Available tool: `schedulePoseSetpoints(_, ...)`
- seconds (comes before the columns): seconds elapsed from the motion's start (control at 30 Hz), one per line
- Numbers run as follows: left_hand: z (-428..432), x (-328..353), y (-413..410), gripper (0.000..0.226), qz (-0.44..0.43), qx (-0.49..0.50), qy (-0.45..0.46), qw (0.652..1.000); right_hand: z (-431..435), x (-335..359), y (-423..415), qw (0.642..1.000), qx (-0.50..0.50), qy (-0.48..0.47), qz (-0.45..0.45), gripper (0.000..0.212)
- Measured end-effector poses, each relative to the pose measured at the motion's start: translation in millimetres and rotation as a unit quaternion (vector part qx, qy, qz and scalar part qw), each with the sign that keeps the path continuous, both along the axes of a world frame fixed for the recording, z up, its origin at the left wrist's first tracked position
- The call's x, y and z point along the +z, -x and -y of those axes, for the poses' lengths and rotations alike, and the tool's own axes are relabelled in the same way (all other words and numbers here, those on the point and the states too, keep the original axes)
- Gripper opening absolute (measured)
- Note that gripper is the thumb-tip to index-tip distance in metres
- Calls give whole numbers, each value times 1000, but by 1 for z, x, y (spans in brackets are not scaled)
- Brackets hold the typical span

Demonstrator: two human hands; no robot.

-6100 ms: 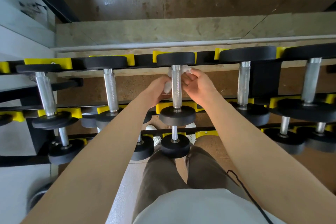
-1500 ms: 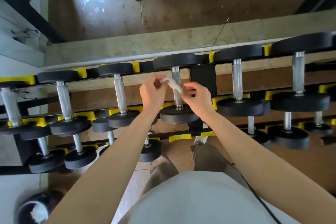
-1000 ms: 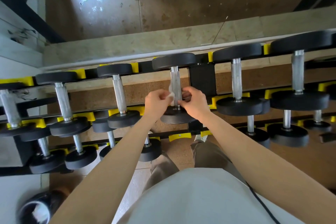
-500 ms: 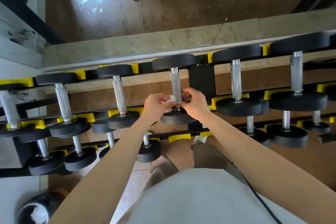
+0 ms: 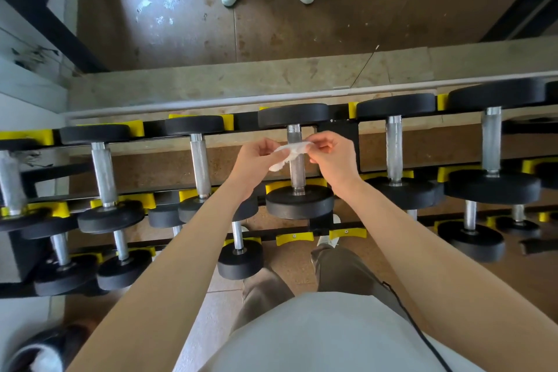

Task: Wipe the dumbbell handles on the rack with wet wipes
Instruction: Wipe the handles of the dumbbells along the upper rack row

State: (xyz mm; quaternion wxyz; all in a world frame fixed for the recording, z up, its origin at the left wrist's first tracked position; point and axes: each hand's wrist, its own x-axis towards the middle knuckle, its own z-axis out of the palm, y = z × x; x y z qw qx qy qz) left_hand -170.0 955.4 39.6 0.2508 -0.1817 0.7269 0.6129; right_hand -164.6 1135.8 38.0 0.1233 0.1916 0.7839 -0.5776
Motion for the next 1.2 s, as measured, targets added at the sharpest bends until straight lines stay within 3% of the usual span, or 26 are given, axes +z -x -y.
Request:
schedulePoseSetpoints(0.27,-2,-18,21,19,-41,-42,146,988,6,-18,24,970,-234,56,47,9)
schedulePoseSetpoints(0.33,-5,-22,25,22,-68,16,203,977,10,-27,26,970,-230,40,67,6)
schedulePoseSetpoints(0.43,-14,-32,25,22,-57,141,260,954,18,-39,29,989,-121,0,81,12)
schedulePoseSetpoints(0.53,-26,-44,21,14,-7,217,198,956,18,-40,34,995,-50,-73,43,8)
schedulePoseSetpoints(0.6,-35,-46,21,1,8,214,136,967,9,-43,36,989,-80,-113,43,8)
schedulePoseSetpoints(0.73,-45,-41,23,15,23,232,15,972,-13,-63,36,969,-170,-137,116,13)
schedulePoseSetpoints(0.97,-25,-55,19,14,102,310,89,941,14,-33,28,998,-49,-18,47,6)
schedulePoseSetpoints(1.07,-18,-51,13,12,93,273,67,955,0,-30,23,997,-32,-62,30,6)
schedulePoseSetpoints(1.2,-15,-36,1,7,11,157,18,987,-31,-34,15,987,-126,-62,74,12)
